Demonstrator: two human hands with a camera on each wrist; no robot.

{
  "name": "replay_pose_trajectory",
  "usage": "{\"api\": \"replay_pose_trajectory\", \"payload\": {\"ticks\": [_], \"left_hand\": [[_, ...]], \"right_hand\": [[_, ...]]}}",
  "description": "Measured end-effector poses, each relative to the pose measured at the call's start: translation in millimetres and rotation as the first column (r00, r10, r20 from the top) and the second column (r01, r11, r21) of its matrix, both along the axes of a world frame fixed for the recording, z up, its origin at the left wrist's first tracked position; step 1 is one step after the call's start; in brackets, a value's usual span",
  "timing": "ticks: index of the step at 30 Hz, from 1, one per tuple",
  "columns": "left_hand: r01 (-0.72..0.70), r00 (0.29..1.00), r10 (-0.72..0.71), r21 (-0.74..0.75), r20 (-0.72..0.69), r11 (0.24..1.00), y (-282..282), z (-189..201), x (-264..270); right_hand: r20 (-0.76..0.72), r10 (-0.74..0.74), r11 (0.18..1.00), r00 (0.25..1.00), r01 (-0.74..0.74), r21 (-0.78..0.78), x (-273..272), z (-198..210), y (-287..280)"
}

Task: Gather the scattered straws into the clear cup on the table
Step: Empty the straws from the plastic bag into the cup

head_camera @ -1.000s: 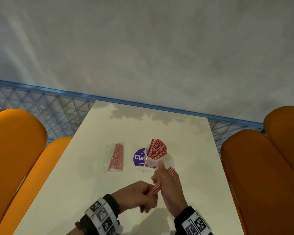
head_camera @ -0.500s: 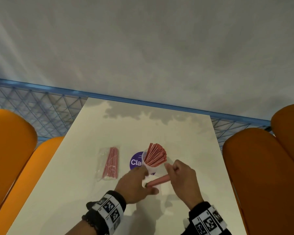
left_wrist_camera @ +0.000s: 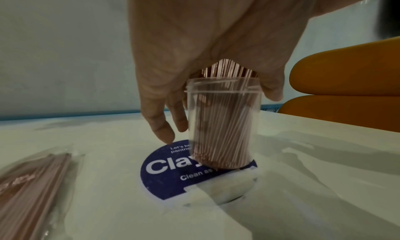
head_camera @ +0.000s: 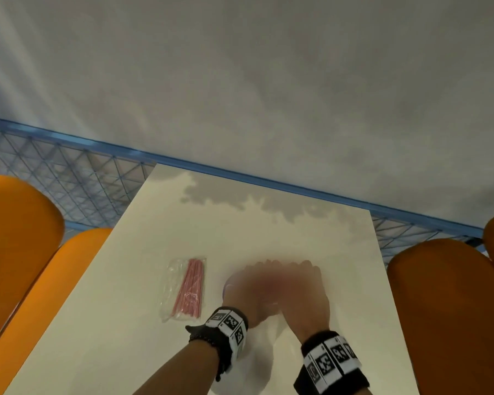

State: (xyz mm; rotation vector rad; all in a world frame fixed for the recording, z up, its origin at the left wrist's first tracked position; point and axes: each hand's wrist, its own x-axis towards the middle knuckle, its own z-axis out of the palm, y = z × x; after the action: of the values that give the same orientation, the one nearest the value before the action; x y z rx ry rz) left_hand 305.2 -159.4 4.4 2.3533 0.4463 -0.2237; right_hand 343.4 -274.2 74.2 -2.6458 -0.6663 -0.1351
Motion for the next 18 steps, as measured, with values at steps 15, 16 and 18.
{"api": "replay_pose_trajectory", "payload": {"ticks": [15,16,18], "left_hand": [[-0.702,0.669,0.698,0.091,-0.255,0.706,150.5,-18.3,-73.8],[-0.655,0.675,0.658,0.139,-0.333,0.743,147.5,-22.6,-73.2],[-0.563,0.709,0.594,0.202,-0.381,0.801,134.6,-32.5,-71.5]], "right_hand": [[-0.541,0.256,0.924,0.801,-0.367,-0.105,-114.1,-69.3,4.3],[-0.628,0.249,0.932,0.737,-0.358,-0.051,-120.0,-71.3,5.3],[-0.704,0.22,0.936,0.675,-0.349,-0.042,-124.8,-68.8,11.7]]}}
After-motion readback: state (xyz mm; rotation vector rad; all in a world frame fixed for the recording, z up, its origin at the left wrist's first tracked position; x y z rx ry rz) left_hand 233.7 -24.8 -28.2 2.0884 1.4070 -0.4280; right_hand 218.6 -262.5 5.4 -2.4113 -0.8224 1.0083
